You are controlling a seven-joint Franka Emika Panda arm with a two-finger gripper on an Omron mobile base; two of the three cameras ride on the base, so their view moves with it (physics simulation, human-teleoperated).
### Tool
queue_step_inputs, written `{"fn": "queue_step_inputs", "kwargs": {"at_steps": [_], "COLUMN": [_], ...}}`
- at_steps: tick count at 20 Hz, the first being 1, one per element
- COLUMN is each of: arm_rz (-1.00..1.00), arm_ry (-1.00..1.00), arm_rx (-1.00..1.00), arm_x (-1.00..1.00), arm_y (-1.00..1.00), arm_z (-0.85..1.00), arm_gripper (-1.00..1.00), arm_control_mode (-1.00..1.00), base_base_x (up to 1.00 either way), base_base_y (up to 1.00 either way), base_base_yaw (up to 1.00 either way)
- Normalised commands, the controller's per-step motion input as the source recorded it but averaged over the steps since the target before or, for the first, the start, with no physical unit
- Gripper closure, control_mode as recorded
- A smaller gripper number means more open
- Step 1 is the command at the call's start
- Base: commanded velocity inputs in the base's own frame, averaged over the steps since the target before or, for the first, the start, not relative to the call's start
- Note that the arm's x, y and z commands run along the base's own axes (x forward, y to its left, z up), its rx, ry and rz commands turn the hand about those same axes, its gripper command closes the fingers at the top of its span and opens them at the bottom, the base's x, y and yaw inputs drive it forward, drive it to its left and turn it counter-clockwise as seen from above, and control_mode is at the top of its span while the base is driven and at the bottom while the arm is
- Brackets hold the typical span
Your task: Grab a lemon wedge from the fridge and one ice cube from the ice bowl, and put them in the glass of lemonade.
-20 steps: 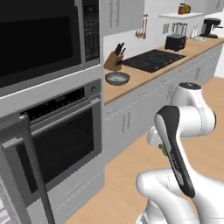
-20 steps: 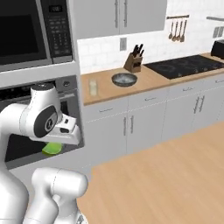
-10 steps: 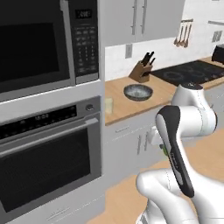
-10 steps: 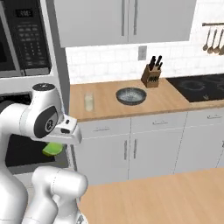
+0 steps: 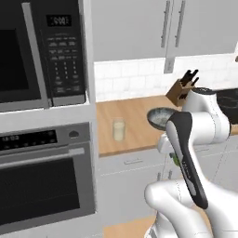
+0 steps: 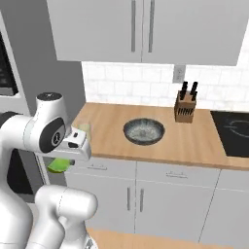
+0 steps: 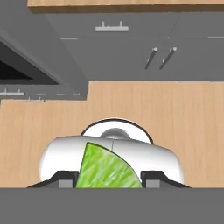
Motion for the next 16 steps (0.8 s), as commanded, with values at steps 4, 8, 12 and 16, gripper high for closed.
{"fn": "queue_step_inputs", "kwargs": {"at_steps": [4, 8, 12, 16], "arm_rz": [0.00, 0.00, 0.00, 0.00], "arm_ry": [0.00, 0.00, 0.00, 0.00], "arm_rx": [0.00, 0.00, 0.00, 0.00], "arm_x": [0.00, 0.00, 0.00, 0.00], "arm_y": [0.00, 0.00, 0.00, 0.00], "arm_z": [0.00, 0.00, 0.00, 0.00], "arm_gripper": [1.00, 1.00, 1.00, 1.00], "arm_control_mode": [1.00, 1.00, 1.00, 1.00], "base_base_x": [0.55, 0.51, 0.47, 0.56], "base_base_y": [-0.56, -0.48, -0.31, -0.41], "base_base_yaw": [0.46, 0.41, 0.11, 0.03]}}
